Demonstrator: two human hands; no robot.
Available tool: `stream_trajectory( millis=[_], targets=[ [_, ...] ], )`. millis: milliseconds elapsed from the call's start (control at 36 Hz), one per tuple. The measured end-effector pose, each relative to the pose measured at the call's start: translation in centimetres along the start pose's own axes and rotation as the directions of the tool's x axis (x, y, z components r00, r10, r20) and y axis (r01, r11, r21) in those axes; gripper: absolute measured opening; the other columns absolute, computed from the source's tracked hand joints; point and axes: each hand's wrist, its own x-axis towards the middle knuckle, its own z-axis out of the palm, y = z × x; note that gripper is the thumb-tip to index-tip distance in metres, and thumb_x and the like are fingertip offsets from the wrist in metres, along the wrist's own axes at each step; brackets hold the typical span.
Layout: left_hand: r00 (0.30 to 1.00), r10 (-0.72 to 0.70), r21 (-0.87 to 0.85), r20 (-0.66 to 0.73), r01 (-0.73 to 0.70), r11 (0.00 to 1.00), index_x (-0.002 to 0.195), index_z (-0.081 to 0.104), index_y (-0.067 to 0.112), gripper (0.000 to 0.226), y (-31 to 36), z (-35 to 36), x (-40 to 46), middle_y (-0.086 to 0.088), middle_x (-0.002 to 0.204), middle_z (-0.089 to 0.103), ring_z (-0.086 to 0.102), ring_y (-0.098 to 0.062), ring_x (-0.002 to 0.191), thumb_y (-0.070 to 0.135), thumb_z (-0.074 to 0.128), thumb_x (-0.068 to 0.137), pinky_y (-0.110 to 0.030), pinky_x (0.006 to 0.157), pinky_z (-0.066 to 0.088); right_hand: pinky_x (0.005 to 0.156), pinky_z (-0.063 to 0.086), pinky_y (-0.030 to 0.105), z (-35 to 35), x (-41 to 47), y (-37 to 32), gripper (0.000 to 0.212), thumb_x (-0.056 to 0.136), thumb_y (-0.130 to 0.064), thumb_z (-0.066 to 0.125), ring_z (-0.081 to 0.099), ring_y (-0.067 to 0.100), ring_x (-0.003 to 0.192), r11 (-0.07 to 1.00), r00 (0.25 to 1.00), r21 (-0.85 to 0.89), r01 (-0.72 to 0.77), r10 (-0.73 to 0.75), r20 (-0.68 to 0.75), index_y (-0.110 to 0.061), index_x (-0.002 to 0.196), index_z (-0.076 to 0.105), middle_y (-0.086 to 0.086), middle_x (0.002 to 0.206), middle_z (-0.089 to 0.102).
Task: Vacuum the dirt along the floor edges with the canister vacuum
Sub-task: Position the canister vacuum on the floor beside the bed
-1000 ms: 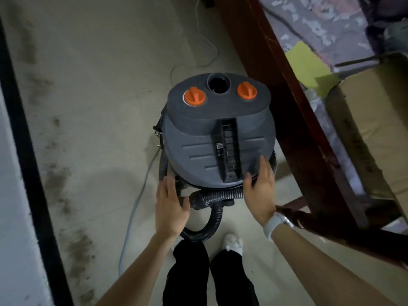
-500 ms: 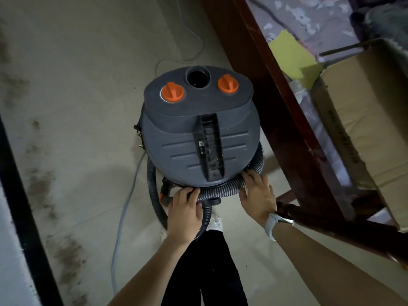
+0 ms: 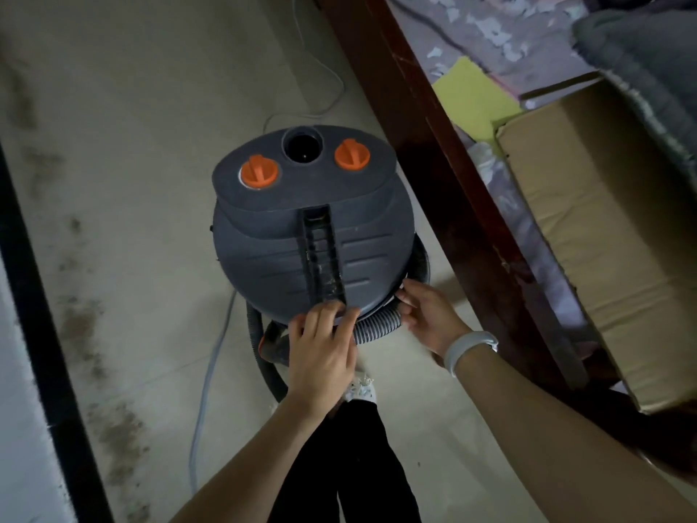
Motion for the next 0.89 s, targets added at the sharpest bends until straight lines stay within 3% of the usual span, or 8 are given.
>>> stream_trajectory(
  millis=[83,250,444,528,611,694,750,889],
  targets=[
    [0.998,-0.048,0.036,-0.029,0.049,0.998,0.108,0.067,0.013,0.034,0.6,0.2,0.8,-0.009,0.103,0.063,0.049,-0.023,0.097,0.019,0.051,0.079,-0.041,0.081,0.034,0.03,0.021,0.015,0.3,0.3,-0.4,0.029,0.101,-0.011,0.046,0.033,0.003,0.032,1.0,1.0,0.02,-0.018,0.018,0.009,-0.015,0.073,0.042,-0.005,0.049,0.043],
    [0.997,-0.037,0.062,-0.064,0.041,0.997,0.103,0.07,0.014,0.029,1.9,0.4,1.8,-0.007,0.1,0.062,0.048,-0.022,0.095,0.021,0.053,0.08,-0.04,0.082,0.032,0.032,0.017,0.016,0.5,0.2,-1.4,0.04,0.097,0.002,0.044,0.025,0.003,0.034,0.99,0.994,-0.088,0.106,-0.106,0.006,-0.017,0.063,0.035,-0.007,0.046,0.03],
    [0.996,-0.057,0.143,0.061,0.048,0.989,0.105,0.068,0.015,0.034,3.0,1.3,3.1,-0.003,0.104,0.06,0.047,-0.022,0.103,0.033,0.059,0.078,-0.042,0.085,0.033,0.032,0.016,0.016,0.6,-0.3,-2.4,0.037,0.095,0.004,0.047,0.023,0.003,0.033,0.985,0.991,-0.11,0.135,-0.133,0.027,-0.015,0.064,0.04,-0.002,0.054,0.03],
    [0.989,-0.105,0.193,0.105,0.083,0.978,0.094,0.069,0.014,0.036,3.2,2.0,4.1,-0.002,0.095,0.062,0.046,-0.023,0.1,0.036,0.076,0.067,-0.043,0.085,0.031,0.032,0.017,0.015,0.8,-0.5,-3.0,0.029,0.095,0.003,0.046,0.024,0.003,0.034,0.987,0.99,-0.086,0.133,-0.128,0.059,-0.012,0.07,0.046,0.002,0.062,0.034],
    [0.984,-0.158,0.192,0.083,0.14,0.971,0.077,0.066,0.015,0.022,3.3,2.9,5.1,0.0,0.079,0.059,0.046,-0.022,0.092,0.027,0.081,0.066,-0.042,0.085,0.031,0.032,0.018,0.015,1.0,-0.9,-3.4,0.024,0.095,0.003,0.044,0.028,0.003,0.034,0.989,0.989,-0.064,0.136,-0.131,0.073,-0.009,0.075,0.052,0.005,0.068,0.045],
    [0.982,-0.173,0.176,0.071,0.158,0.972,0.064,0.061,0.015,0.013,3.6,3.0,5.6,0.002,0.069,0.054,0.044,-0.02,0.085,0.017,0.074,0.066,-0.041,0.085,0.03,0.035,0.026,0.015,1.0,-1.4,-3.5,0.017,0.096,0.001,0.046,0.039,0.006,0.039,0.991,0.993,-0.058,0.117,-0.116,0.023,-0.007,0.091,0.06,0.003,0.072,0.058],
    [0.986,-0.155,0.144,0.057,0.145,0.979,0.064,0.06,0.016,0.009,3.5,2.7,5.4,0.003,0.067,0.055,0.044,-0.019,0.084,0.019,0.061,0.072,-0.04,0.083,0.029,0.041,0.03,0.017,1.0,-1.8,-3.6,0.017,0.097,-0.002,0.047,0.045,0.009,0.049,0.987,0.993,-0.111,0.12,-0.12,0.004,-0.008,0.089,0.061,0.002,0.073,0.058],
    [0.983,-0.088,0.104,0.16,0.071,0.992,0.064,0.065,0.019,0.031,2.9,0.2,5.0,0.007,0.06,0.057,0.057,-0.02,0.077,0.029,0.04,0.08,-0.037,0.076,0.028,0.055,0.039,0.019,1.7,-3.1,-3.1,0.024,0.1,-0.011,0.047,0.051,0.011,0.065,0.972,0.996,-0.217,0.086,-0.087,0.001,-0.013,0.079,0.059,0.003,0.076,0.057]
  ],
)
